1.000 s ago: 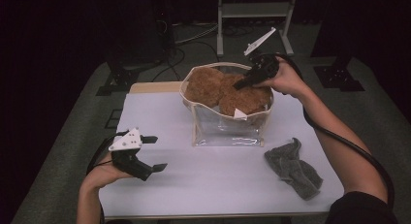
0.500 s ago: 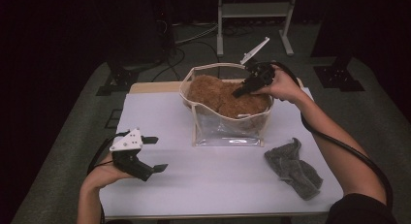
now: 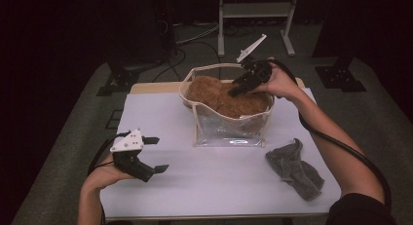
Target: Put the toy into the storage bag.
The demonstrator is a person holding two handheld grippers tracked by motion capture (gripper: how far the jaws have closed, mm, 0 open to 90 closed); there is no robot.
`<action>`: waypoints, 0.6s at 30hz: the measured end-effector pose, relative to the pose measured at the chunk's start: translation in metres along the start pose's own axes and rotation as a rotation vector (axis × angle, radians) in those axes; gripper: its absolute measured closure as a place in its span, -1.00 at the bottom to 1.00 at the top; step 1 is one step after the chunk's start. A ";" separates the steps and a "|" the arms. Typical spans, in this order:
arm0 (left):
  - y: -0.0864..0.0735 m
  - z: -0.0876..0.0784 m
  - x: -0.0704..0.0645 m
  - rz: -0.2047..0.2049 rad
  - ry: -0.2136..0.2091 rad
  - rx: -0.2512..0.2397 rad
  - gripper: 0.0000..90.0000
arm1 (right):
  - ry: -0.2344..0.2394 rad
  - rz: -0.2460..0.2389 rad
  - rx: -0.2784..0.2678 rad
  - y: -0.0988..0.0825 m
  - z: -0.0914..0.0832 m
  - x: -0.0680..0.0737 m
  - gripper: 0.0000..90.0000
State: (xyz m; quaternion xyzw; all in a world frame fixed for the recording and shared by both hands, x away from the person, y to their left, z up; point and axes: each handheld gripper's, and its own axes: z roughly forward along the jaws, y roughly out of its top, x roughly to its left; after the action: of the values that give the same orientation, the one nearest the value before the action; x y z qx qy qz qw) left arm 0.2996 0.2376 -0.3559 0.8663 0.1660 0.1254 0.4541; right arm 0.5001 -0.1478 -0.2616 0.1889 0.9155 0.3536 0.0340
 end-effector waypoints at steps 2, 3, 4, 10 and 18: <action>0.000 0.000 0.000 0.002 0.000 0.002 -0.87 | 0.015 -0.005 -0.020 0.006 0.003 0.001 -0.01; 0.000 0.000 0.000 0.002 0.000 0.001 -0.87 | 0.015 -0.010 -0.024 0.009 0.005 0.002 -0.01; 0.000 0.000 -0.001 0.002 0.000 -0.001 -0.87 | 0.011 -0.015 -0.025 0.012 0.007 0.003 0.01; -0.001 -0.002 0.000 0.003 0.004 -0.005 -0.87 | 0.001 -0.044 -0.023 0.027 0.025 0.009 0.15; -0.001 -0.004 0.000 0.009 0.005 -0.005 -0.87 | -0.017 -0.055 0.010 0.038 0.049 0.011 0.45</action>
State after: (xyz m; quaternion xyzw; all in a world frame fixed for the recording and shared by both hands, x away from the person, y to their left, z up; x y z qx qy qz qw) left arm 0.2976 0.2411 -0.3541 0.8655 0.1629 0.1302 0.4554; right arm 0.5119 -0.0874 -0.2724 0.1669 0.9217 0.3465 0.0507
